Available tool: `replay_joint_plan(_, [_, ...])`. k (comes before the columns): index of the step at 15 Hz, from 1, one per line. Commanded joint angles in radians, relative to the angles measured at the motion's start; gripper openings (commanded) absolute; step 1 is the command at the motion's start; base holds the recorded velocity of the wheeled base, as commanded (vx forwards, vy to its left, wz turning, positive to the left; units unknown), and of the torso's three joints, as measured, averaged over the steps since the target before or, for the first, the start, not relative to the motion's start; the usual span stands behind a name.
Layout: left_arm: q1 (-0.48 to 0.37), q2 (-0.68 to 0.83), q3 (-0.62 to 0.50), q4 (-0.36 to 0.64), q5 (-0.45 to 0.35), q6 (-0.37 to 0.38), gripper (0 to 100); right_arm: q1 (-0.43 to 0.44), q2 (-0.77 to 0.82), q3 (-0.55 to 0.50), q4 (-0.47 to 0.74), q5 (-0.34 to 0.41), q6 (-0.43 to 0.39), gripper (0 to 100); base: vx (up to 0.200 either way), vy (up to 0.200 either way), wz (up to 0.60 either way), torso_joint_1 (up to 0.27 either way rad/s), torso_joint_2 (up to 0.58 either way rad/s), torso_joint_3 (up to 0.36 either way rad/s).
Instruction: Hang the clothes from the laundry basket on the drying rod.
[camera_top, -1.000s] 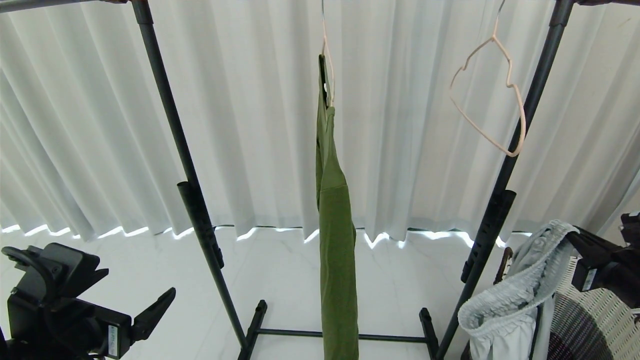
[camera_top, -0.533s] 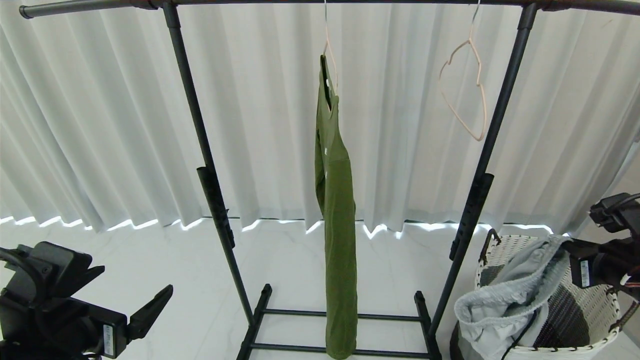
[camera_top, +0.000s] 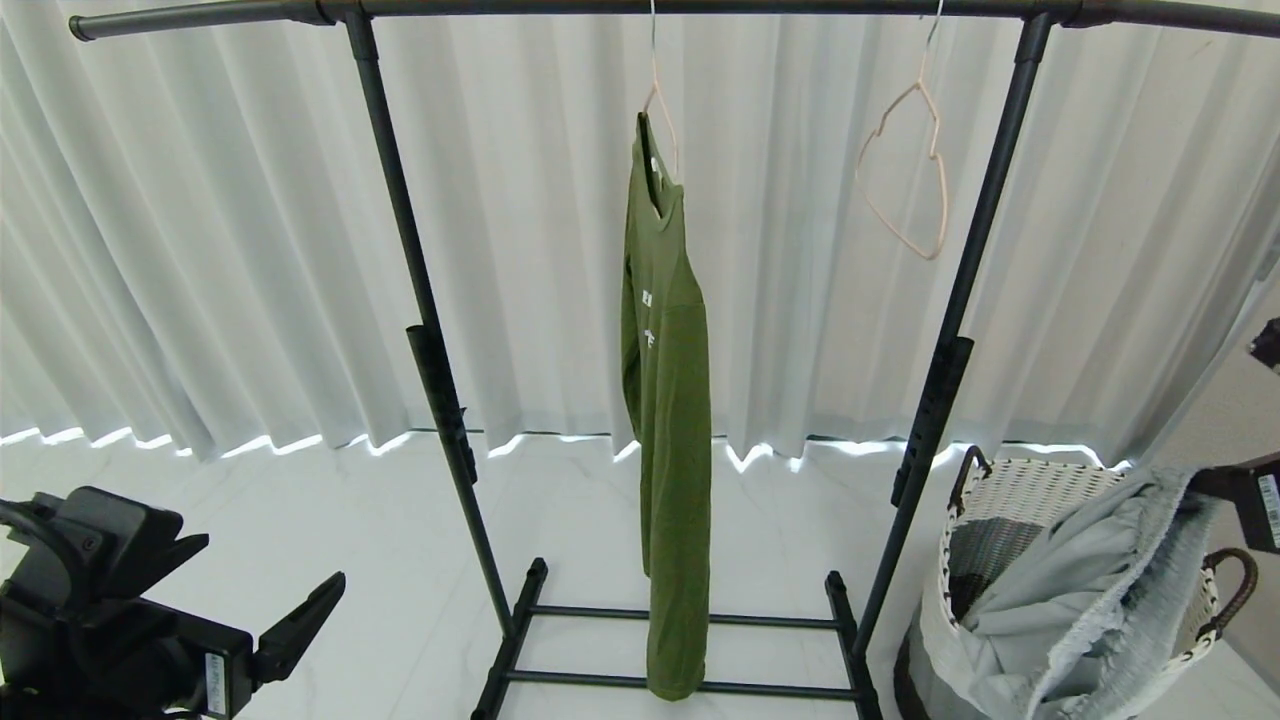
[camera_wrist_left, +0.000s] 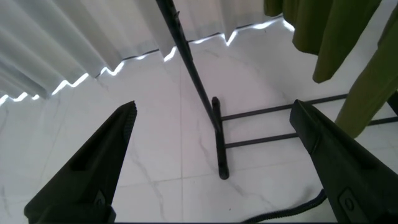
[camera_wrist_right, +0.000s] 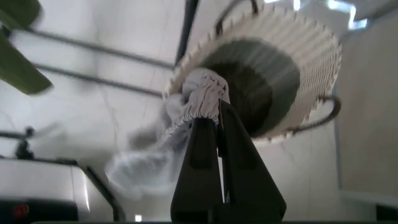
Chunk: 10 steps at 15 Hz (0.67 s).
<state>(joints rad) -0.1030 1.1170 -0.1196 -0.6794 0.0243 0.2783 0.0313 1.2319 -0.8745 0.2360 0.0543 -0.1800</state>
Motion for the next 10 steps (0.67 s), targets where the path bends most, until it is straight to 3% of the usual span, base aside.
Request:
replay_joint_plan(1, [0.000,0.009,0.001,0.000,0.003,-0.001,100,0.027,-0.054,-0.028,0.005,-0.001,0.004,0,0.000,0.000,0.00,0.000,0.00,0.000])
replay_joint_plan(2, [0.002,0.009,0.001,-0.002,0.003,-0.005,100,0.033,-0.060,-0.026,0.005,-0.001,0.004,0,0.000,0.000,0.00,0.000,0.00,0.000])
replay_joint_plan(8, [0.002,0.006,-0.009,-0.002,0.003,-0.014,100,0.070,-0.057,-0.031,0.003,-0.002,-0.003,0,-0.200,0.200,0.00,0.006,0.00,0.002])
replay_joint_plan(10, [0.002,0.007,-0.014,-0.002,0.000,-0.014,100,0.098,-0.052,-0.043,0.000,-0.001,-0.003,0,0.000,0.000,0.00,0.000,0.00,0.000])
